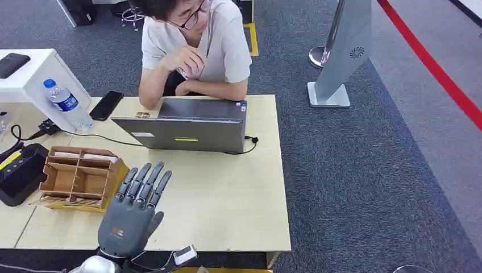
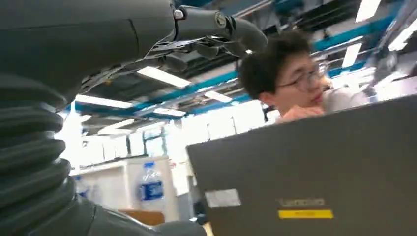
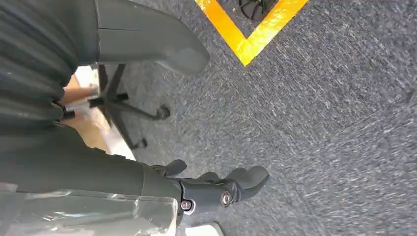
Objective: Pass the card to the sensor for recognition and then transmit it.
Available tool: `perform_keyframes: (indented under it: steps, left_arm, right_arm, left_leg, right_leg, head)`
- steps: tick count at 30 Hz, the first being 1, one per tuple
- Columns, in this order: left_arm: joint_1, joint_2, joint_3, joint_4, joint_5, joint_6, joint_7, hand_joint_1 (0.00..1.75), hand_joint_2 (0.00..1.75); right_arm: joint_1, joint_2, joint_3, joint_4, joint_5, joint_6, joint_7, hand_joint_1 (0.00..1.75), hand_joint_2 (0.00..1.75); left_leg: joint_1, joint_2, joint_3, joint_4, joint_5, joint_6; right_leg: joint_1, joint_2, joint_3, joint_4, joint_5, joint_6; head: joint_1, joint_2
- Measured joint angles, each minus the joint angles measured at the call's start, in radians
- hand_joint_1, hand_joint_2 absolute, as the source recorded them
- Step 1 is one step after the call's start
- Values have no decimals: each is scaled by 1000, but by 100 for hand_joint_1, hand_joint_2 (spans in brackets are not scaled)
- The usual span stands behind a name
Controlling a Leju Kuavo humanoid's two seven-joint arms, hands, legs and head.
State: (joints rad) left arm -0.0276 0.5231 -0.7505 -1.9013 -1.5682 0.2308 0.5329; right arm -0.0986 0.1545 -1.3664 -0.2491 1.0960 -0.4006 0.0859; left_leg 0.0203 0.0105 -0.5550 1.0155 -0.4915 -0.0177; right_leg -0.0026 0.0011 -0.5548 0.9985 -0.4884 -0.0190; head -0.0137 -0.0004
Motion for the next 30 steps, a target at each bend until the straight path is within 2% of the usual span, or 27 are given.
perform_keyframes:
  steps: [6,14,30]
  left_arm:
    - [63,-62,132,41,0,-3,-55,0,175]
    - [97,-113,234,68,0,-22,-80,0,175]
    - [108,-142,275,81,0,-23,-82,0,175]
  right_arm:
    - [-2,0,-1,0,-2,0,-5,0,175]
    - [-4,-2,-1,0,-1,1,-5,0,175]
    - [-5,-2,-1,0,-1,1,-5,0,175]
  left_leg:
    - [-1,-1,0,0,0,0]
    - [-1,-1,0,0,0,0]
    - [-1,-1,0,0,0,0]
  right_leg:
    - [-1,-1,0,0,0,0]
    - [-1,-1,0,0,0,0]
    - [-1,-2,1,0,0,0]
  head:
    - [-2,0]
    - [-2,0]
    - [-2,0]
